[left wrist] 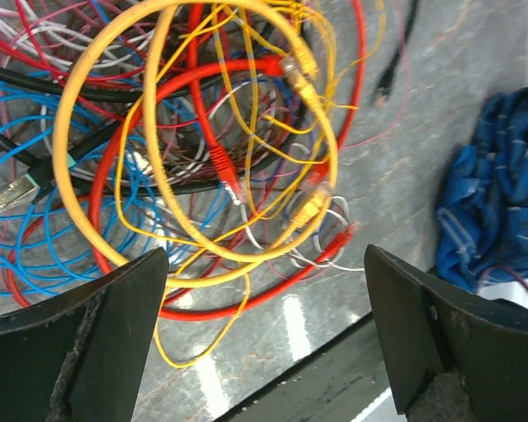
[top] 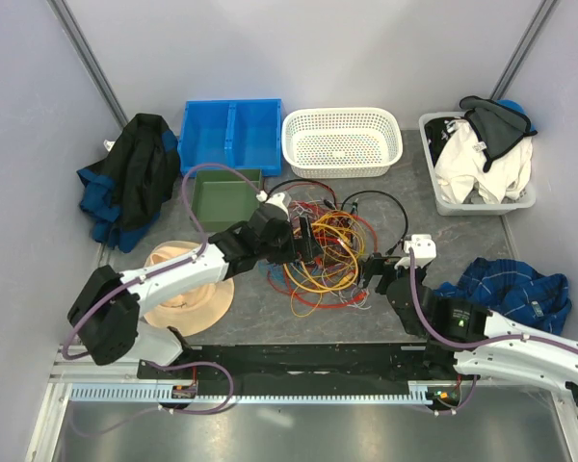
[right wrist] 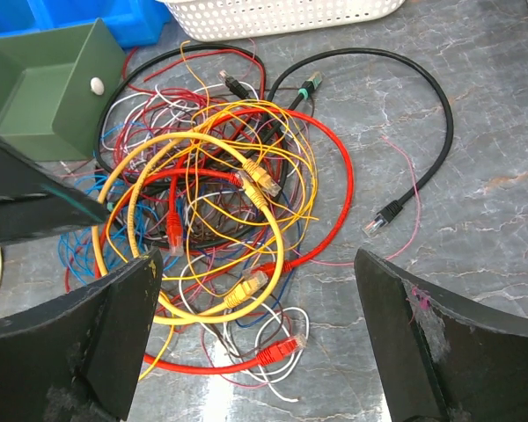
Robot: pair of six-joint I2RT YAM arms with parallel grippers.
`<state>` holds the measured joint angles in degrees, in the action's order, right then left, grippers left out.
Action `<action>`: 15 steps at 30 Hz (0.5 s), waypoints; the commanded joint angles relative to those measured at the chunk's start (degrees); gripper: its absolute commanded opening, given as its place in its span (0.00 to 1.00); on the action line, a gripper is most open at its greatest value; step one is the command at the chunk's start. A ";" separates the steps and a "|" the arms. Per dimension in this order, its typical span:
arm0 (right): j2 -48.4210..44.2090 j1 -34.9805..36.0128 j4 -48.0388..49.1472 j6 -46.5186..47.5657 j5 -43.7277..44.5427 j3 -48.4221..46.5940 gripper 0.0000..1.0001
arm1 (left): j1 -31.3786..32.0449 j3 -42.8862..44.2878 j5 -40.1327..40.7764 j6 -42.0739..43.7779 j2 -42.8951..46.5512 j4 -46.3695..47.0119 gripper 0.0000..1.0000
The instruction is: Untangle the cables
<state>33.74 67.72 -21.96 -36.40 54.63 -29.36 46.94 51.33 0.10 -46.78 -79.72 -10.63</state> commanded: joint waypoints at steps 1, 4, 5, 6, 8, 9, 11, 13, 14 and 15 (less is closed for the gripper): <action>-0.51 0.13 0.33 -1.22 1.18 -0.17 0.98 | -0.44 5.52 6.39 3.89 -4.11 -7.34 0.99; -0.95 0.04 0.51 -0.60 0.48 -0.08 0.98 | -1.32 10.10 12.55 2.67 -7.89 -12.38 0.97; -1.39 0.13 0.51 -0.60 0.48 0.01 0.98 | -1.84 11.24 13.17 2.40 -9.47 -13.61 0.97; -1.74 0.13 0.51 -0.43 0.48 0.10 0.98 | -2.46 11.68 14.13 2.14 -10.09 -13.89 0.94; -2.53 0.13 0.16 -0.51 0.30 0.36 0.98 | -3.60 13.52 15.63 2.05 -11.76 -15.11 0.93; -3.49 0.21 0.07 -0.34 0.13 0.53 0.98 | -3.96 14.14 16.50 2.83 -13.25 -15.29 0.92; -5.25 0.13 -0.37 -0.16 0.12 0.89 0.98 | -4.75 16.33 18.26 3.63 -15.01 -15.82 0.92; -6.31 0.13 -0.46 0.10 0.12 1.06 0.98 | -5.71 17.66 18.71 4.51 -17.56 -16.35 0.91; -7.27 0.13 -0.37 0.19 0.21 1.24 0.98 | -5.98 18.62 18.54 4.77 -18.27 -16.35 0.91; -7.54 0.13 -0.37 0.37 0.21 1.33 0.98 | -6.07 18.89 18.19 5.47 -18.88 -15.39 0.90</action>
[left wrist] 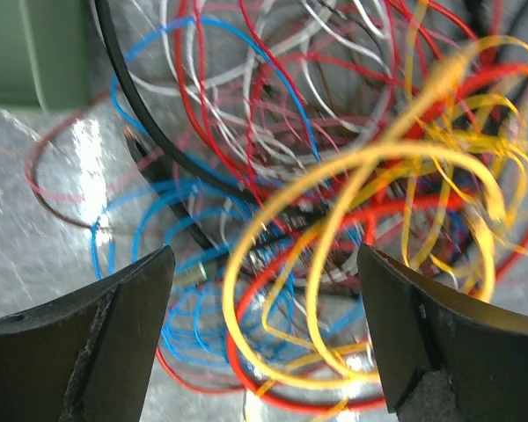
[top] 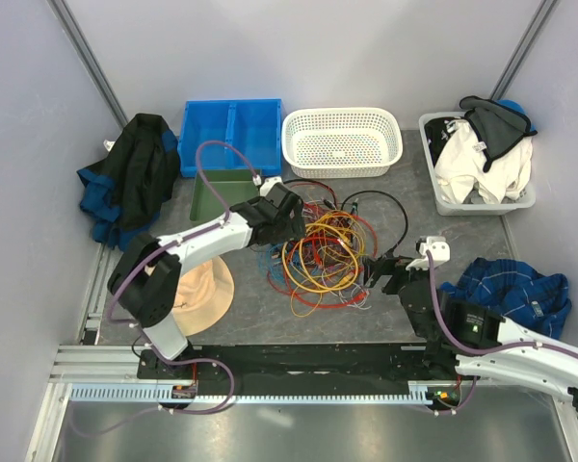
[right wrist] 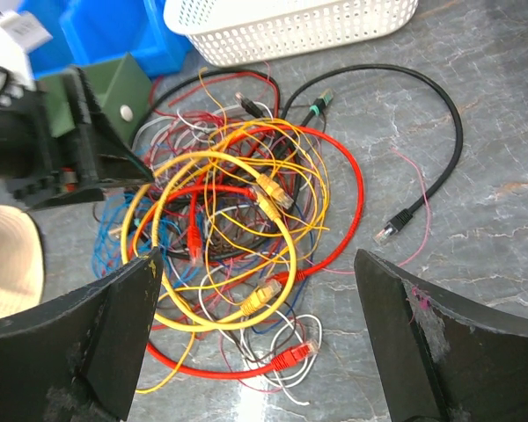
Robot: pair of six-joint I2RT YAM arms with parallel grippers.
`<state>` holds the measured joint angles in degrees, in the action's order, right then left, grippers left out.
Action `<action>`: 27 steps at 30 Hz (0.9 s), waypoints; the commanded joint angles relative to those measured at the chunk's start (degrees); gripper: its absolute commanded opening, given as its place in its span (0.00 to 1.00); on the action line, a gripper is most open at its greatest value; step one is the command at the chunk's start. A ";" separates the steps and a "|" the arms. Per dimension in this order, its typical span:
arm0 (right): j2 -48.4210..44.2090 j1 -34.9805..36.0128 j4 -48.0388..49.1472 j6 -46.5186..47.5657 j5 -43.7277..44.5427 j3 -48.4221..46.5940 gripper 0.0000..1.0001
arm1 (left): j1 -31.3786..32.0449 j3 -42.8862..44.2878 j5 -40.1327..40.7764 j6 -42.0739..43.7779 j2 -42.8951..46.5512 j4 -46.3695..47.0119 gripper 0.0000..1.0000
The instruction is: Untangle the cables
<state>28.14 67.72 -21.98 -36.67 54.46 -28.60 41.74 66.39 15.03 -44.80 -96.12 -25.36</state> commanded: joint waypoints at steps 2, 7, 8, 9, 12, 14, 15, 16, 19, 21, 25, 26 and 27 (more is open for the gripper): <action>-2.47 0.13 -0.43 0.89 0.48 0.65 0.98 | -0.95 4.88 2.73 4.01 -4.60 -0.21 0.89; -1.95 0.13 -0.52 0.89 0.39 0.65 0.98 | -0.95 5.15 -0.70 5.42 -7.42 1.81 0.77; -1.51 0.13 -0.61 0.89 0.39 0.65 0.98 | -0.95 4.98 -1.31 5.59 -7.85 1.90 0.70; -1.25 0.13 -0.61 0.89 0.47 0.65 0.98 | -0.87 4.89 -1.49 5.77 -7.86 2.16 0.54; -0.19 0.21 -0.61 0.54 0.74 0.39 0.98 | -0.87 4.10 -0.97 6.04 -6.20 2.60 0.17; 0.94 0.13 -0.52 0.45 0.48 0.13 0.98 | -0.87 4.18 0.43 6.91 -3.05 2.69 0.09; 1.30 0.04 -0.44 0.45 0.21 -0.05 0.98 | -0.87 4.45 0.62 7.52 -1.89 2.60 0.05; 1.74 0.13 -0.17 0.45 0.12 -0.14 0.98 | -0.87 5.32 0.62 8.05 -0.49 2.43 0.02; 3.41 0.13 0.18 0.45 0.04 -0.75 0.98 | -0.60 7.51 -0.17 9.64 4.78 1.28 0.02; 4.20 0.13 0.53 0.37 -0.14 -1.46 0.98 | -0.25 8.40 -0.61 10.69 8.64 0.49 0.02; 4.56 0.21 1.06 0.72 -0.58 -2.16 0.98 | 0.19 11.64 -1.23 12.62 13.83 -1.44 0.02; 4.29 0.13 1.23 0.80 -0.75 -2.51 0.98 | 0.19 12.35 -1.23 13.50 14.72 -1.88 0.02; 4.20 0.13 1.15 0.81 -0.76 -2.51 0.97 | 0.19 13.14 -0.88 13.85 15.43 -3.19 0.02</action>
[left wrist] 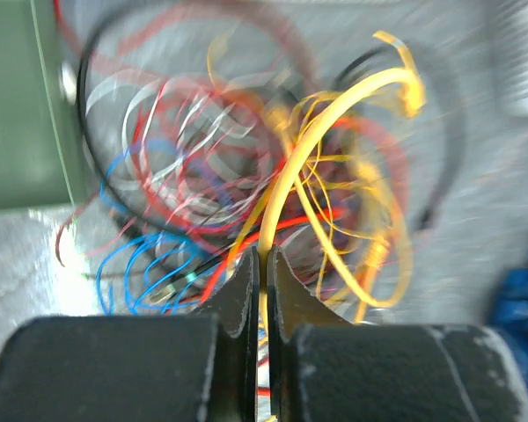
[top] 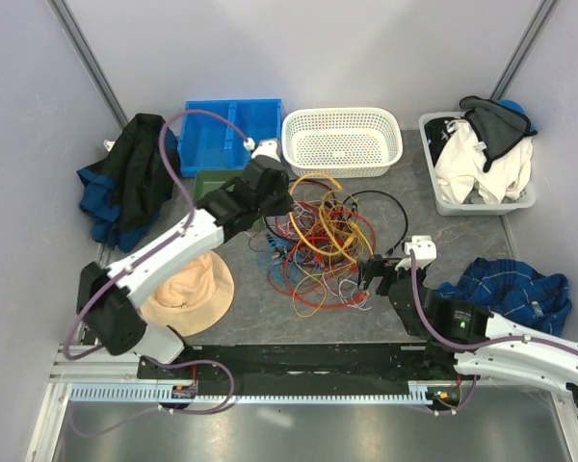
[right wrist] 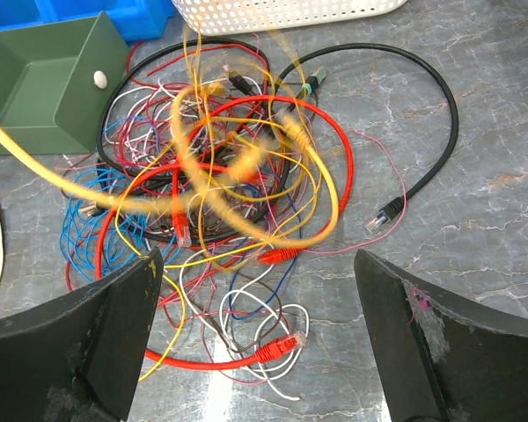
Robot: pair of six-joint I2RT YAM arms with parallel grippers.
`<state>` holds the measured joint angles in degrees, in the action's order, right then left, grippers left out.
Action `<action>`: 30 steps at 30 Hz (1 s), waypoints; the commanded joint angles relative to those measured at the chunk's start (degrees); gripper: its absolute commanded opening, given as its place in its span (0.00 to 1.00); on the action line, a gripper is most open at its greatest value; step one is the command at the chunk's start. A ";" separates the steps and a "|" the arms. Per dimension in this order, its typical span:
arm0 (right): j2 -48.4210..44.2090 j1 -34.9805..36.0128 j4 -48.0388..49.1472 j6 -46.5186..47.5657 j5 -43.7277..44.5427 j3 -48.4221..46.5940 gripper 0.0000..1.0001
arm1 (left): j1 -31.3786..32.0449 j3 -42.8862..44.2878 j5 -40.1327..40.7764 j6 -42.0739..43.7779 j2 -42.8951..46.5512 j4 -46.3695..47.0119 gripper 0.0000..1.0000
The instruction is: Untangle the cables
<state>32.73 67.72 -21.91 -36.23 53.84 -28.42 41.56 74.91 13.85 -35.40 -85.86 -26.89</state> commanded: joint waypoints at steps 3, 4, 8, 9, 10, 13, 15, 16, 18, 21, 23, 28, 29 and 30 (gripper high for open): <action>-1.18 0.13 1.17 0.72 -0.67 -3.21 0.98 | 0.36 8.48 1.79 6.48 7.20 -3.68 0.02; -1.53 0.13 1.17 0.81 -0.67 -3.39 0.97 | 0.36 10.32 2.58 6.92 7.55 -4.91 0.02; -3.72 0.13 1.17 1.25 -0.67 -3.83 0.97 | 0.36 14.55 5.31 9.20 8.78 -6.76 0.02; -4.07 0.13 1.17 1.51 -0.76 -3.83 0.97 | 0.36 15.52 5.23 9.47 8.78 -6.94 0.02; -4.43 0.13 1.08 1.69 -0.76 -3.83 0.97 | 0.36 17.09 5.14 9.82 8.87 -7.03 0.02; -5.92 0.13 0.21 1.77 -0.85 -4.09 0.97 | 0.36 20.69 5.66 11.49 8.70 -7.12 0.02; -7.24 0.13 -0.50 1.69 -0.93 -4.53 0.96 | 0.36 22.72 6.19 13.15 7.82 -7.56 0.02; -7.76 0.21 -1.37 1.51 -0.93 -4.80 0.96 | 0.36 24.47 6.37 13.68 7.38 -7.65 0.02; -9.52 0.13 -2.08 1.34 -0.76 -5.06 0.96 | 0.36 26.41 5.58 15.35 5.80 -9.30 0.02; -12.07 0.13 -3.31 0.99 -0.41 -5.33 0.96 | 0.36 30.29 2.60 15.27 1.85 -13.08 0.02; -13.91 0.13 -3.93 1.25 -0.14 -5.41 0.96 | 0.45 30.03 0.14 15.18 1.32 -13.18 0.02; -16.82 0.13 -4.28 1.86 1.70 -5.33 0.96 | 1.24 30.90 -2.24 19.39 1.84 -14.66 0.02; -17.00 0.13 -4.02 2.04 2.75 -5.41 0.96 | 1.33 31.17 -3.90 20.71 2.02 -15.29 0.02; -17.17 0.13 -3.58 2.30 3.19 -5.41 0.97 | 1.50 31.26 -4.61 21.15 2.19 -15.73 0.02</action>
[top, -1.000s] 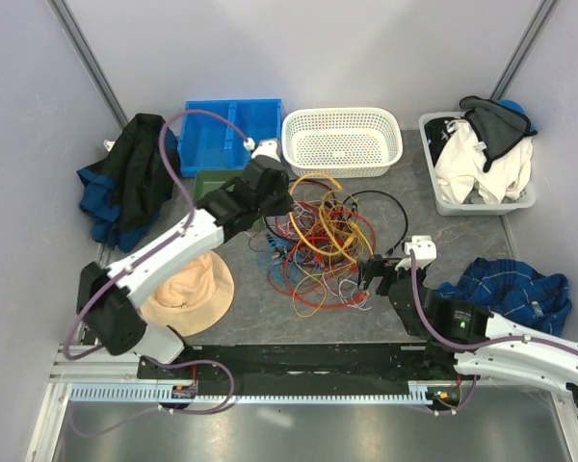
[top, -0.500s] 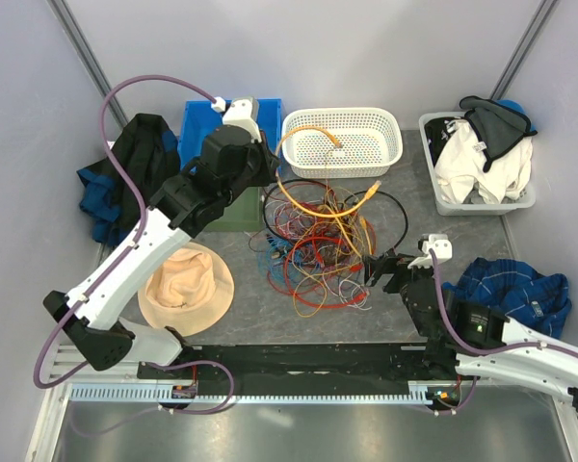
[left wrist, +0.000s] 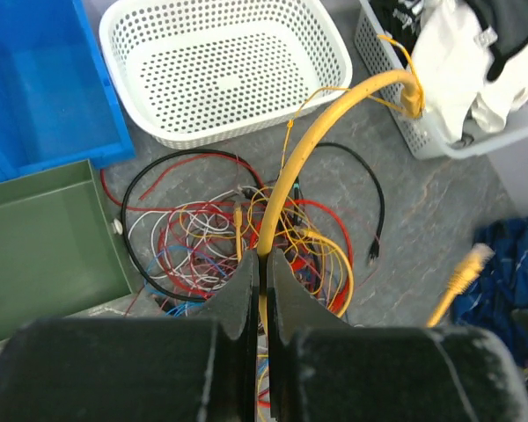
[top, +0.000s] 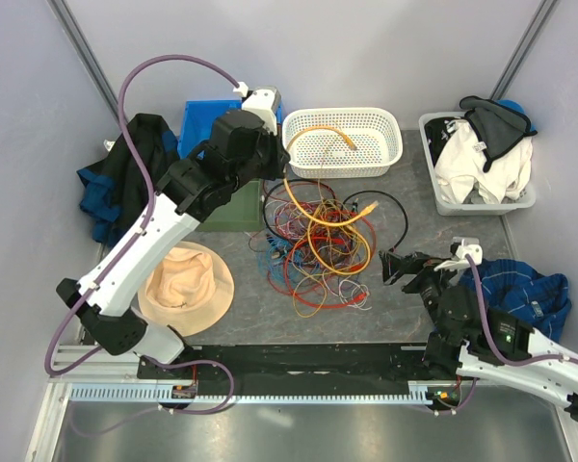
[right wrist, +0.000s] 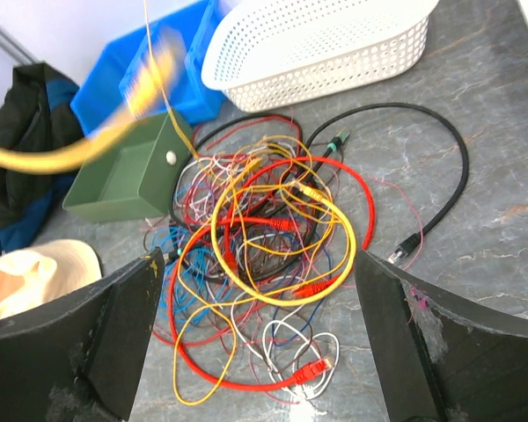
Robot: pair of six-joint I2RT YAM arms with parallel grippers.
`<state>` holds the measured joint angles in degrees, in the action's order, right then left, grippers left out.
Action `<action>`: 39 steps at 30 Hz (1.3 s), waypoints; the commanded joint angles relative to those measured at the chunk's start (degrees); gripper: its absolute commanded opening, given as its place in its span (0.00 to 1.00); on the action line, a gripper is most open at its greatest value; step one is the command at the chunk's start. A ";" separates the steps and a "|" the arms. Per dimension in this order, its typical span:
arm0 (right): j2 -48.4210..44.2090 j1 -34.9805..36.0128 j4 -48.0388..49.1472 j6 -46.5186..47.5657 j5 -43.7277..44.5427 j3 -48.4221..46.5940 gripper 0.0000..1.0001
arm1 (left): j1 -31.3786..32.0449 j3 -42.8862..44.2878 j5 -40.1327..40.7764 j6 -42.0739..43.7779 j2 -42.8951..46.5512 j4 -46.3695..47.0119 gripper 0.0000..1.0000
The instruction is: Untangle the cables
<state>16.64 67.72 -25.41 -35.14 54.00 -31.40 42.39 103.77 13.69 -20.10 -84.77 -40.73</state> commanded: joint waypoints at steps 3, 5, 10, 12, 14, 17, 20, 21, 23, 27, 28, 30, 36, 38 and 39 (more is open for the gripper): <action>-1.09 0.04 4.21 5.23 4.71 -2.09 0.97 | 0.68 1.18 -10.16 7.70 3.03 -3.04 0.02; -0.21 0.13 8.00 7.35 6.98 -2.70 0.97 | 0.76 1.52 -14.89 9.46 4.43 -4.44 0.02; 5.40 0.13 21.26 16.05 8.67 -4.28 0.97 | 1.20 4.78 -21.16 14.02 7.25 -6.99 0.02; 8.04 0.13 26.78 17.37 8.41 -4.46 0.97 | 1.29 5.13 -24.32 14.91 8.47 -7.87 0.02; 12.34 0.21 29.61 19.57 7.79 -5.16 0.98 | 1.55 4.43 -26.43 15.53 9.18 -8.83 0.02; 17.97 0.13 33.66 22.38 6.91 -6.75 0.98 | 1.64 2.94 -26.35 14.91 10.85 -9.19 0.02; 23.51 0.04 35.69 23.62 6.65 -7.62 0.98 | 1.73 0.65 -21.19 12.98 13.22 -7.62 0.02; 24.74 0.04 36.13 23.27 6.65 -7.54 0.98 | 1.64 -0.05 -20.56 12.54 13.84 -6.22 0.02; 26.86 -0.13 37.97 22.74 5.16 -5.26 0.98 | 1.73 0.12 -20.81 11.31 15.24 -5.07 0.02; 29.84 -1.80 48.76 23.01 0.33 0.36 0.98 | 1.73 3.36 -23.97 10.08 14.99 -4.01 0.02; 30.63 -3.37 49.74 22.75 -0.64 0.37 0.98 | 1.64 3.98 -25.54 9.82 14.73 -4.09 0.02; 33.35 -5.05 53.07 22.22 -3.71 0.02 0.98 | 1.64 4.95 -26.70 9.64 14.46 -4.09 0.02; 43.35 -11.64 60.47 20.72 -10.31 -3.92 0.98 | 1.73 3.46 -27.23 9.46 15.42 -4.09 0.02; 47.15 -14.98 59.60 18.45 -10.58 -6.38 0.98 | 1.73 2.94 -27.05 9.29 15.60 -4.01 0.02; 50.64 -16.12 59.34 17.83 -11.88 -8.40 0.98 | 1.73 2.67 -26.97 9.29 16.04 -4.09 0.02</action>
<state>60.01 55.48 29.28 -14.20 46.65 -33.23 43.90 106.45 -11.22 -8.99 -70.37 -47.42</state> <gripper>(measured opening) 0.979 0.036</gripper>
